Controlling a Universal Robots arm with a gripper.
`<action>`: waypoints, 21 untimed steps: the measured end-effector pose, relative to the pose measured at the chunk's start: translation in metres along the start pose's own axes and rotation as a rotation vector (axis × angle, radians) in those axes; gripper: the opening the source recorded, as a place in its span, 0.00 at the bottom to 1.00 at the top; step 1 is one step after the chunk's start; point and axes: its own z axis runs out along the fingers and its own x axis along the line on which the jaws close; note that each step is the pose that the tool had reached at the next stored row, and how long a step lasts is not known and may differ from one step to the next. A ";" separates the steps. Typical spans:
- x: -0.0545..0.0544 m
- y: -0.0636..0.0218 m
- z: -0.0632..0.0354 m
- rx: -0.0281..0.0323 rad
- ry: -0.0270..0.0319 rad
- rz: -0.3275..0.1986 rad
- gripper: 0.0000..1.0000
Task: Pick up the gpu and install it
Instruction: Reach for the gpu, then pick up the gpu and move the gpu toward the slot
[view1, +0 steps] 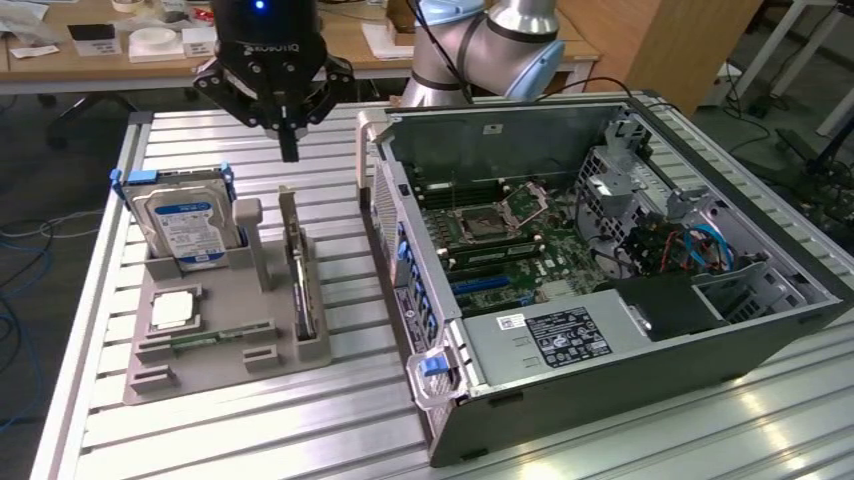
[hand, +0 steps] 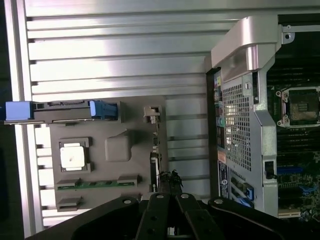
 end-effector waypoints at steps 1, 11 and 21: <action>0.002 -0.0001 0.0000 -0.0001 -0.0001 0.000 0.10; 0.017 -0.0015 -0.0002 -0.0001 -0.0001 0.000 0.10; 0.017 -0.0016 -0.0002 0.0000 -0.0001 0.000 0.10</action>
